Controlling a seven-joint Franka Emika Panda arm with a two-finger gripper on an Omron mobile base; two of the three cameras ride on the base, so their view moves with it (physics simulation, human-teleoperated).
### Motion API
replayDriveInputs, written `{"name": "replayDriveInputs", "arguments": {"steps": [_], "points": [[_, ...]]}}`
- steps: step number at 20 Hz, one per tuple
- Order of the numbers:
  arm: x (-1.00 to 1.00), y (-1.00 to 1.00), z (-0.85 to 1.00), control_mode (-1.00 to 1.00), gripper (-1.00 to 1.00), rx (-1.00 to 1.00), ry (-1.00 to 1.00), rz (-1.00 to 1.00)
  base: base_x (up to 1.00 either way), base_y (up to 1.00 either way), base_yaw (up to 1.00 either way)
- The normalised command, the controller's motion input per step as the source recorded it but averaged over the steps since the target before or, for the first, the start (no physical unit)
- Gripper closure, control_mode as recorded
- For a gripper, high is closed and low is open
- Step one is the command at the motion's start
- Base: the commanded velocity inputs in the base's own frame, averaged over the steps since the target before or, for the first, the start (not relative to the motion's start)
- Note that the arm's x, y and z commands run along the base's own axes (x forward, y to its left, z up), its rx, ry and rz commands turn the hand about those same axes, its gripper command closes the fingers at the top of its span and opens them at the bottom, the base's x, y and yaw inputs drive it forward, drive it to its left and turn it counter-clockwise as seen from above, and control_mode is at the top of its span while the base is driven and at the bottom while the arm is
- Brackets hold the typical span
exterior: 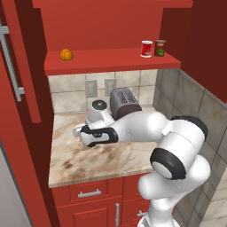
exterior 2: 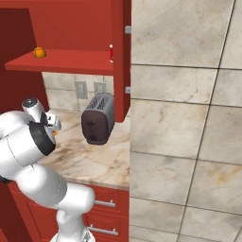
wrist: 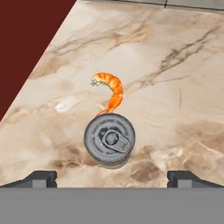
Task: Pick the cans from the counter and place them in their designated side in the cabinet.
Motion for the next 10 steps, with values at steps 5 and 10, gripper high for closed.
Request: {"name": "replayDriveInputs", "arguments": {"steps": [5,10], "points": [[0.12,0.09,-0.21,-1.00,-1.00,-0.02,0.00,0.00,0.00,0.00,0.00],[0.15,0.13,-0.23,-1.00,-1.00,-0.03,0.00,0.00,0.00,0.00,0.00]]}}
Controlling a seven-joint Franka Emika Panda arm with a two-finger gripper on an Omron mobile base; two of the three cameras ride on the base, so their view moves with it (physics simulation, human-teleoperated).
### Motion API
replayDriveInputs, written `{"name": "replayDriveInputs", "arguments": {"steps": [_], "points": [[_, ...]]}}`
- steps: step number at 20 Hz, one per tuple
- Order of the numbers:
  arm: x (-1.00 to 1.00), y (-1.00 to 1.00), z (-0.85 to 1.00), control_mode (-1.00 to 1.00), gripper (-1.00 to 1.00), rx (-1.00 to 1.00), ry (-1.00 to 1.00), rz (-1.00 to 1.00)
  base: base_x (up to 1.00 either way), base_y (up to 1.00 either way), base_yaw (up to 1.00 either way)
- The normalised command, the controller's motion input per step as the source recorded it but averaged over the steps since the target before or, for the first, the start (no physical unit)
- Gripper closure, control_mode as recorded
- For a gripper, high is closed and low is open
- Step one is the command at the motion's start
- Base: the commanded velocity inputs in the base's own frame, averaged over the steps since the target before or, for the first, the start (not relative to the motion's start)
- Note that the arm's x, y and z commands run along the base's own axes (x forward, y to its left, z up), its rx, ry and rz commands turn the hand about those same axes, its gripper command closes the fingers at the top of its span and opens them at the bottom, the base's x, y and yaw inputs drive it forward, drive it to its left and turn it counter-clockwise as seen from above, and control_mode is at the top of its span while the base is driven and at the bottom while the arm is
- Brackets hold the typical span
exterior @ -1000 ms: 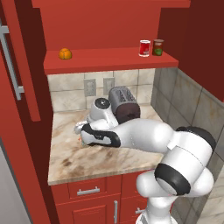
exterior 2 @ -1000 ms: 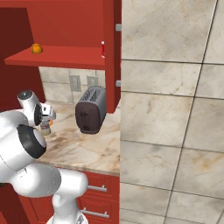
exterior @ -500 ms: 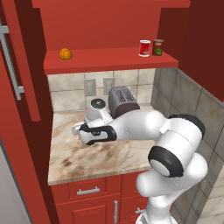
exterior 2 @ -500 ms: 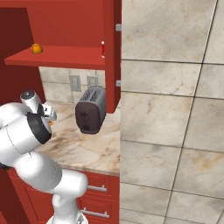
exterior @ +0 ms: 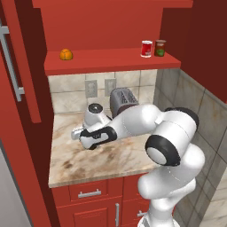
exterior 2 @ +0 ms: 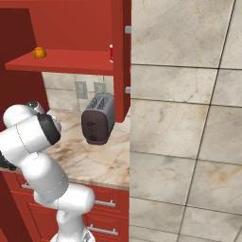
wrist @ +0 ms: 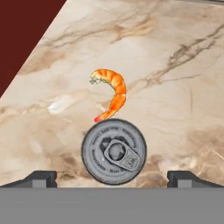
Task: Pick the cans from the counter and place them in their designated side in the cabinet.
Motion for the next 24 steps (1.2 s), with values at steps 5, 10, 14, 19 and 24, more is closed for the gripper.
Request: {"name": "replayDriveInputs", "arguments": {"steps": [5,10,14,19,24], "points": [[0.16,0.07,-0.20,-1.00,-1.00,-0.02,0.00,0.00,0.00,0.00,0.00],[0.18,0.02,-0.16,-1.00,-1.00,-0.02,0.00,0.00,0.00,0.00,0.00],[0.21,0.02,-0.11,-1.00,-1.00,-0.01,0.00,0.00,0.00,0.00,0.00],[0.18,0.09,-0.17,-1.00,1.00,-0.02,0.00,0.00,0.00,0.00,0.00],[0.05,0.08,-0.15,-1.00,1.00,-0.05,0.00,0.00,0.00,0.00,0.00]]}}
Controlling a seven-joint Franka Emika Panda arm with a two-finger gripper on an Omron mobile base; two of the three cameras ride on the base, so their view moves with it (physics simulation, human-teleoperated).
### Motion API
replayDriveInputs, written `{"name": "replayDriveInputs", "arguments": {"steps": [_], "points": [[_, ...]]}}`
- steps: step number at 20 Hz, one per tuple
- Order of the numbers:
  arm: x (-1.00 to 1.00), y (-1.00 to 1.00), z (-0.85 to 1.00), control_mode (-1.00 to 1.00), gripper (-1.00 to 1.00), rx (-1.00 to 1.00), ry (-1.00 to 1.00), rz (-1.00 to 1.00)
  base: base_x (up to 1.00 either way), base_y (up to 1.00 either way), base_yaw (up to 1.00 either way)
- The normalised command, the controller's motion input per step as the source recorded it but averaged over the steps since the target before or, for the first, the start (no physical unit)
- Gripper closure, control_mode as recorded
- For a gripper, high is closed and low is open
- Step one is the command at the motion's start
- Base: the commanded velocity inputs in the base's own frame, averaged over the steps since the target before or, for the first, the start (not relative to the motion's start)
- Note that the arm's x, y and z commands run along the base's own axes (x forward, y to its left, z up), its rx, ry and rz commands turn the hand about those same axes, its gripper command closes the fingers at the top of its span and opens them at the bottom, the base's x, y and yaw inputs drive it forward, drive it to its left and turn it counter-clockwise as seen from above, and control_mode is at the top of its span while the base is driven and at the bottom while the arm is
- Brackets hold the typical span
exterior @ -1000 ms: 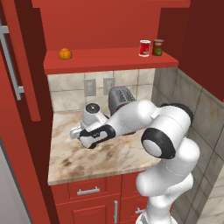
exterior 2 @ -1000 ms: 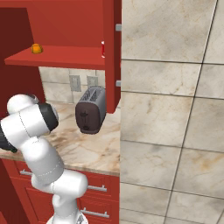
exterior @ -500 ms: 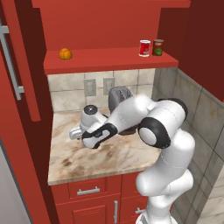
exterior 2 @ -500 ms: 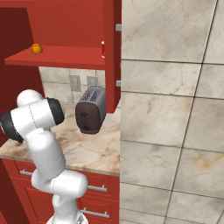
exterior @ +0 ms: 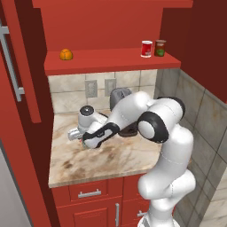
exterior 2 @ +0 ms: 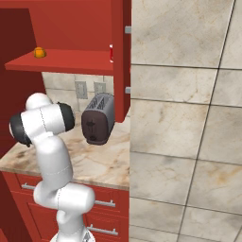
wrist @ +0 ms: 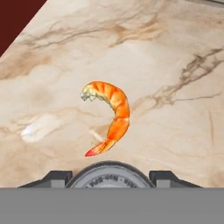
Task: Pick the cans from the counter and place them in their designated side in the cabinet.
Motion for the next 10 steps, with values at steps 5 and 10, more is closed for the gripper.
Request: {"name": "replayDriveInputs", "arguments": {"steps": [5,10], "points": [[-0.17,-0.05,0.04,-1.00,1.00,0.00,0.03,0.00,0.00,0.00,0.00],[-0.39,-0.25,0.31,-1.00,1.00,0.00,-0.05,0.00,0.00,0.00,0.00]]}}
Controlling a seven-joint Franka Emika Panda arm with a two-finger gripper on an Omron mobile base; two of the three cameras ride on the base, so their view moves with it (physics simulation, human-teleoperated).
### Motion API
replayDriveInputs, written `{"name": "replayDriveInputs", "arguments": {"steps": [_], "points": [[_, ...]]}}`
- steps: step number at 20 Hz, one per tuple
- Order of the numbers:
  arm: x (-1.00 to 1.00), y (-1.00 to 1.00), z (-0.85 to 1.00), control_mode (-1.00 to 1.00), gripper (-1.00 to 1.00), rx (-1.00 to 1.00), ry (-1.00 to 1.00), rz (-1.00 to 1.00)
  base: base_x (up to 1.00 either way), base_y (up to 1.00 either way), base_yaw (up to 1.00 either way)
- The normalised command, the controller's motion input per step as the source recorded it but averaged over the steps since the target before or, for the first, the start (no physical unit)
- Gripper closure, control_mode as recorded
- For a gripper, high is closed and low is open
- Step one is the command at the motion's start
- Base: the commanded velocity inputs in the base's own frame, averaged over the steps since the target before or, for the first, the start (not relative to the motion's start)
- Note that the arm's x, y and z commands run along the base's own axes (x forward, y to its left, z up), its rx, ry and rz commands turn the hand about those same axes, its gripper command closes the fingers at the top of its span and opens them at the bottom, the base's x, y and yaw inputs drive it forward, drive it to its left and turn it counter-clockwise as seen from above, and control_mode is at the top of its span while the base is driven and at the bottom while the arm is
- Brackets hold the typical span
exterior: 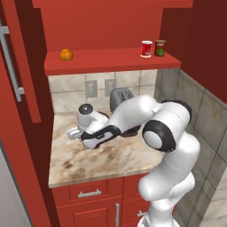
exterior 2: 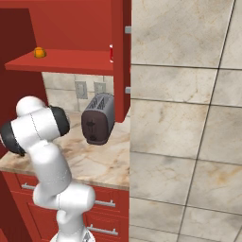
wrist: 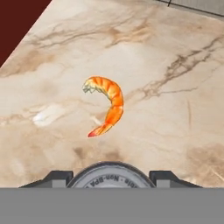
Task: Pick the cans from the counter and place them in their designated side in the cabinet.
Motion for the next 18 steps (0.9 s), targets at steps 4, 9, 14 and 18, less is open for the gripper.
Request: {"name": "replayDriveInputs", "arguments": {"steps": [4,9,14,18], "points": [[-0.39,-0.40,0.39,-1.00,1.00,0.00,-0.08,0.00,0.00,0.00,0.00],[-0.23,-0.44,0.39,-1.00,1.00,0.00,-0.02,0.00,0.00,0.00,0.00],[-0.24,-0.33,0.49,-1.00,1.00,0.00,-0.06,0.00,0.00,0.00,0.00],[-0.20,-0.16,0.60,-1.00,1.00,0.00,-0.12,0.00,0.00,0.00,0.00]]}}
